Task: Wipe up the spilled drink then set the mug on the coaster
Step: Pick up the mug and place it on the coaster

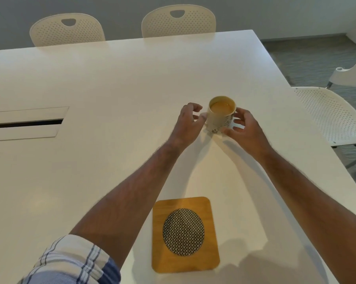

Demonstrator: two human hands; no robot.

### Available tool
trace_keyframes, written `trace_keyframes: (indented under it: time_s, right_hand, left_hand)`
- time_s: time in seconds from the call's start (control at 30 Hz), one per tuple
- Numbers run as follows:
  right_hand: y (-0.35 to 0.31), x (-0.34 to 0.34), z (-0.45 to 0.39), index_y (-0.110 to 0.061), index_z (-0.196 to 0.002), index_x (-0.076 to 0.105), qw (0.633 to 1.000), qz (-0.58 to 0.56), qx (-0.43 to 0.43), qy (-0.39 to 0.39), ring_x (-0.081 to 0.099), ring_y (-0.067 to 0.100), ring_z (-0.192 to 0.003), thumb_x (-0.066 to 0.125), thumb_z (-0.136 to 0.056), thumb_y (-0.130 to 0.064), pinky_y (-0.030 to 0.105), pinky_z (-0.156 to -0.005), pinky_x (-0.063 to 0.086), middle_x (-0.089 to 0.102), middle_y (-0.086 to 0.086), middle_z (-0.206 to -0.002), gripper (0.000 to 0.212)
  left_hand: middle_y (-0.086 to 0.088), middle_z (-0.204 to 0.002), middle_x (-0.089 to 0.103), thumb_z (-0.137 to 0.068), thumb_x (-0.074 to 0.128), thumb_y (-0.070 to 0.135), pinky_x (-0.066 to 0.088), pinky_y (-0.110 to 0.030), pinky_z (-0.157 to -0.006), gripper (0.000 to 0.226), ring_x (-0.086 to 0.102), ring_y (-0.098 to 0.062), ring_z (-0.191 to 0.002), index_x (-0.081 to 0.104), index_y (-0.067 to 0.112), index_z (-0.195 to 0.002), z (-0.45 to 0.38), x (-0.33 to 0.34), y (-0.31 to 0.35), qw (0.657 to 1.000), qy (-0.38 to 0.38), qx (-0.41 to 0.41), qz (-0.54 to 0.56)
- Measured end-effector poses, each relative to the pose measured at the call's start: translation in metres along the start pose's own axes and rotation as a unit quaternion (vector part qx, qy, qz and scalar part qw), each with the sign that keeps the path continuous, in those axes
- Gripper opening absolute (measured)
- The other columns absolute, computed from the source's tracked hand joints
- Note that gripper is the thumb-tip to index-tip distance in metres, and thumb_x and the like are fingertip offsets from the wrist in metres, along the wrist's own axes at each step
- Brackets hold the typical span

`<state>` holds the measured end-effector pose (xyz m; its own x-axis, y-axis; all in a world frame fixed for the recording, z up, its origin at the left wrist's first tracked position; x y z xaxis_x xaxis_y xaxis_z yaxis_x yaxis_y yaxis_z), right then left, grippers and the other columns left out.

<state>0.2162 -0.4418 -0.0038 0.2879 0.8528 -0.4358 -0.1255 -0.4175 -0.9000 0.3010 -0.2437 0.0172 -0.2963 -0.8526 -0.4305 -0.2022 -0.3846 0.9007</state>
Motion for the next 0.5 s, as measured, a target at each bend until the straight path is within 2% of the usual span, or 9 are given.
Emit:
trace_keyframes:
  time_s: [0.1, 0.27, 0.4, 0.5]
  right_hand:
    - [-0.002, 0.001, -0.01, -0.02, -0.149, 0.042, 0.999, -0.028, -0.011, -0.017, 0.056, 0.009, -0.132, 0.092, -0.076, -0.037, 0.038, -0.109, 0.052, 0.058, -0.005, -0.143, 0.09]
    - [-0.003, 0.007, -0.018, -0.026, -0.14, 0.048, 0.998, -0.06, -0.009, -0.024, 0.061, -0.006, -0.12, 0.096, -0.069, -0.039, 0.027, -0.103, 0.054, 0.064, -0.015, -0.131, 0.086]
    - [-0.003, 0.01, -0.021, -0.028, -0.137, 0.049, 0.997, -0.073, -0.003, -0.025, 0.063, -0.007, -0.117, 0.097, -0.067, -0.037, 0.027, -0.099, 0.056, 0.065, -0.016, -0.129, 0.085]
    - [-0.002, 0.008, -0.023, -0.028, -0.135, 0.049, 0.997, -0.071, -0.005, -0.029, 0.063, 0.0, -0.12, 0.098, -0.066, -0.038, 0.032, -0.1, 0.058, 0.065, -0.014, -0.129, 0.085]
  left_hand:
    - [-0.002, -0.133, 0.056, -0.108, 0.058, 0.031, 0.054, -0.02, -0.081, 0.027, 0.062, -0.008, -0.106, 0.058, 0.013, -0.128, -0.001, 0.007, -0.005, 1.0, 0.0, 0.004, 0.012]
    - [-0.007, -0.122, 0.062, -0.108, 0.056, 0.03, 0.06, -0.041, -0.091, 0.021, 0.063, -0.021, -0.111, 0.06, 0.011, -0.117, -0.001, 0.016, -0.009, 1.0, -0.001, -0.009, 0.03]
    - [-0.01, -0.117, 0.065, -0.109, 0.056, 0.031, 0.059, -0.05, -0.093, 0.023, 0.065, -0.025, -0.109, 0.062, 0.008, -0.112, -0.001, 0.015, -0.011, 0.999, -0.01, -0.023, 0.04]
    - [-0.012, -0.116, 0.066, -0.111, 0.05, 0.031, 0.057, -0.054, -0.095, 0.027, 0.064, -0.028, -0.11, 0.062, 0.006, -0.112, 0.001, 0.015, -0.009, 0.998, -0.02, -0.026, 0.053]
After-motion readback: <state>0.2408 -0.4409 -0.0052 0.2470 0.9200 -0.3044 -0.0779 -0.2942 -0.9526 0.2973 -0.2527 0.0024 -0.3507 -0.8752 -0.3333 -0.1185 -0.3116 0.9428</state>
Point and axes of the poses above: each hand's wrist, its own z-axis away from the middle knuckle, its own x-axis out of the palm, y = z × x, the point moved 3 cm from there along -z, towards the middle knuckle
